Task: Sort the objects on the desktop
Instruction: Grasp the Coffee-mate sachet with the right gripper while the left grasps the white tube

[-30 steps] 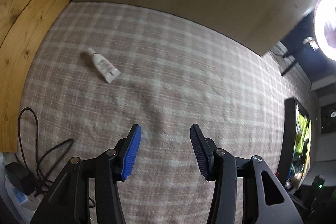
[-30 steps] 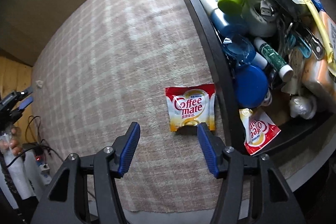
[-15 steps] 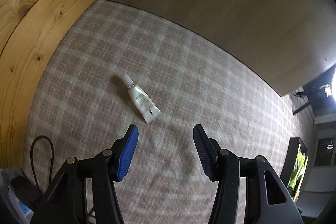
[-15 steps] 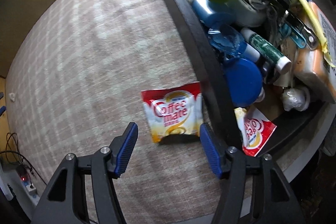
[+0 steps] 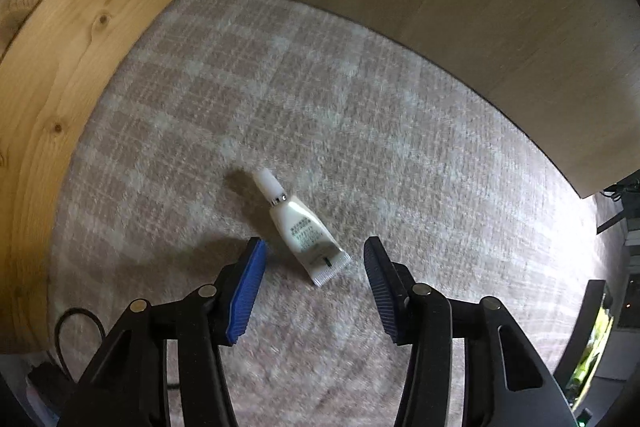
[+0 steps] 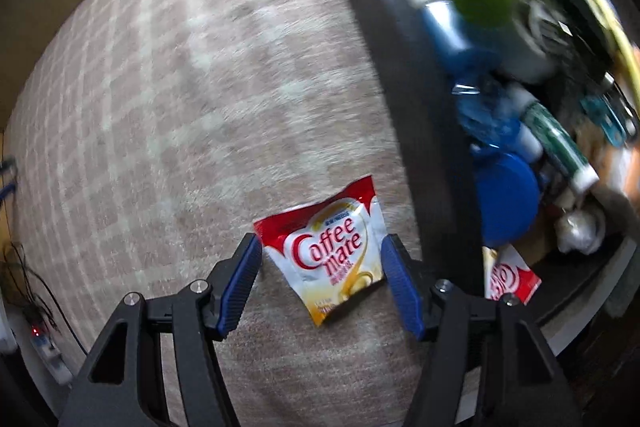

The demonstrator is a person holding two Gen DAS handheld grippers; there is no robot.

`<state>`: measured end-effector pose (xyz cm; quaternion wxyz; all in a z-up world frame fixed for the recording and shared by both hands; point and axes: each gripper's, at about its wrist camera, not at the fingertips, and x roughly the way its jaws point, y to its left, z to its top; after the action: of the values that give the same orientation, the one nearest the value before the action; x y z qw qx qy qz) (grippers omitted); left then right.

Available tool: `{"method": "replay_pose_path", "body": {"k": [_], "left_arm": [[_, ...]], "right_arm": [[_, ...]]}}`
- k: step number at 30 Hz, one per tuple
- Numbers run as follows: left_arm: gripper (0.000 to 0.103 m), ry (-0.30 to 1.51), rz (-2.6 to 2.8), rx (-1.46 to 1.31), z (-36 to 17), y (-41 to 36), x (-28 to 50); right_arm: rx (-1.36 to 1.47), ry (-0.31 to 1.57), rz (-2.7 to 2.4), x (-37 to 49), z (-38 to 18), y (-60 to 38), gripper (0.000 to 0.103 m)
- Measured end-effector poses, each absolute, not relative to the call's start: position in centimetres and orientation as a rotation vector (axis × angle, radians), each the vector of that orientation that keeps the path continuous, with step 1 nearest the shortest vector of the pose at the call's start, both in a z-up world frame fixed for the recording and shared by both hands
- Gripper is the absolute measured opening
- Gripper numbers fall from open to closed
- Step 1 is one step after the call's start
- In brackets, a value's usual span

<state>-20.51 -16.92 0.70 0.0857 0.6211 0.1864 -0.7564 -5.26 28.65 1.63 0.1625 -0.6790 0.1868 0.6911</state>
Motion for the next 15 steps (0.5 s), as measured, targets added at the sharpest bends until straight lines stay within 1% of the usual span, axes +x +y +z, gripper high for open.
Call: {"method": "replay_pose_path", "body": {"k": [1,2,4,6,8,9,11,12,14,15], "left_arm": [[0.041,0.547,-2.26,1.844,0.7,-16.9,-20.5],[0.038,0.535,-2.257,1.837,0.6,-17.0,-20.5],[0.024,0.502,-2.26,1.821,0.6,-16.9,-20.5],[0.021,0.496,-2.273,1.822,0.4,-16.9,-20.6],[0.014,0.477,-2.287,1.819,0.3,-16.6,-20.6],[0.012,0.478,-2.296,1.82,0.2,-16.5,-20.6],[0.007,0.484,-2.308,1.826,0.1,-16.1,-20.6],[0.004,0.49,-2.31,1.837,0.0,-15.9,-20.6],[0.004,0.471,-2.316,1.837,-0.1,-15.6,-20.6],[0.004,0.471,-2.318,1.838,-0.2,-15.5,-20.5]], "right_arm": [[-1.954,0.507,1.978,-5.5,1.5,28.3,0.066],[-1.965,0.491,1.983,-5.7,1.5,28.2,0.068],[-1.966,0.492,1.993,-6.0,1.5,28.2,0.068],[-1.965,0.545,2.001,-6.1,1.7,28.8,0.066],[-1.965,0.57,1.999,-6.1,1.8,29.2,0.056],[-1.968,0.575,1.997,-6.1,1.9,29.5,0.053],[-1.967,0.587,1.984,-5.9,2.0,30.3,0.036],[-1.966,0.603,1.982,-5.7,2.1,30.7,0.034],[-1.969,0.625,1.987,-5.5,2.1,31.2,0.026],[-1.967,0.622,1.987,-5.2,2.1,31.3,0.024]]}}
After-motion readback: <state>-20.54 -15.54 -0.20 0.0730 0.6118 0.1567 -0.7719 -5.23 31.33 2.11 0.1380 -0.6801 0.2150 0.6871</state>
